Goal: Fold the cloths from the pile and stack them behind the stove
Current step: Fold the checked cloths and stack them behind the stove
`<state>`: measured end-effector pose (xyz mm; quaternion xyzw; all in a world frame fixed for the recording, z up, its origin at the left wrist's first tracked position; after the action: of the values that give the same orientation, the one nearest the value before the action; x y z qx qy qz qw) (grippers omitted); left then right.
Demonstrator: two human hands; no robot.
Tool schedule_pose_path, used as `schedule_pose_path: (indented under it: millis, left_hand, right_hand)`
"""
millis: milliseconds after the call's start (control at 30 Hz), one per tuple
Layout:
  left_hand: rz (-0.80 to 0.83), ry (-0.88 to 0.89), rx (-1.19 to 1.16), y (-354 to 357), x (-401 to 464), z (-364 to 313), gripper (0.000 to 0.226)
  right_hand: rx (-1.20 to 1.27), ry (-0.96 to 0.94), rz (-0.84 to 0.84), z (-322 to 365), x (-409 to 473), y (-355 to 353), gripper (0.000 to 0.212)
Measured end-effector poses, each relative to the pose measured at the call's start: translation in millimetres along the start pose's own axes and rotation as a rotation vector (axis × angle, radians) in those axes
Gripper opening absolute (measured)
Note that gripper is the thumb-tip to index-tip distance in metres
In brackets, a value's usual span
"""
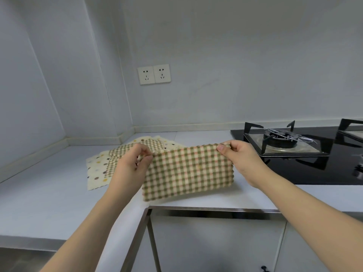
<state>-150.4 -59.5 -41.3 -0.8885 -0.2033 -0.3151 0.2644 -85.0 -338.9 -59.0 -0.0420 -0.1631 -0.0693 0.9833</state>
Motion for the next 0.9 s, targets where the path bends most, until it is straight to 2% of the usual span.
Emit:
schedule_pose_path:
  millis: [100,300,500,633,700,767,900]
  left_hand:
    - [0.068,0.08,0.109,-5,1,-2,0.02]
    - [0.132,0.031,0.099,-6,4,-4,0.03]
    - [0.258,-0.228,-0.029,-4,7,-4,0.03]
    - [0.305,-0.45,-0.237,0,6,-12,0.016]
    - [0.325,-0.544,-0.352,6,4,-16,0.016]
    - [0.328,-0.621,-0.398,14,2,-10,0.016]
    - [0.261,-0.666,-0.227,30,-4,21,0.006]
  right_hand:
    - [-0.033,-0.02,-0.059,0,0,-6,0.012]
    - [-0.01,-0.078,-0.068,5,-6,-17,0.006]
    - [0.043,-0.072,-0.011,15,-7,-21,0.005]
    - [-0.005,-0.038,-0.017,23,6,-20,0.014]
    - [-0.134,-0.067,-0.042,31,20,-17,0.017]
    - [-0.373,-0.127,-0.043,36,39,-9,0.015]
    - [-0.821,-0.273,0.047,15,68,32,0.021]
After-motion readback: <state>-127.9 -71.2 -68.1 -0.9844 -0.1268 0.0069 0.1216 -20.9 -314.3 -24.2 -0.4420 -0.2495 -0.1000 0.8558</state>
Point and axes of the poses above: each hand's wrist, its own x-axis towards the middle knuckle, its own y-axis out of the palm, z = x × y, the point moved 4 cm from there along x, towards the middle knuckle, and after that the axes turned 8 degrees about -z, right-handed, at the moved point
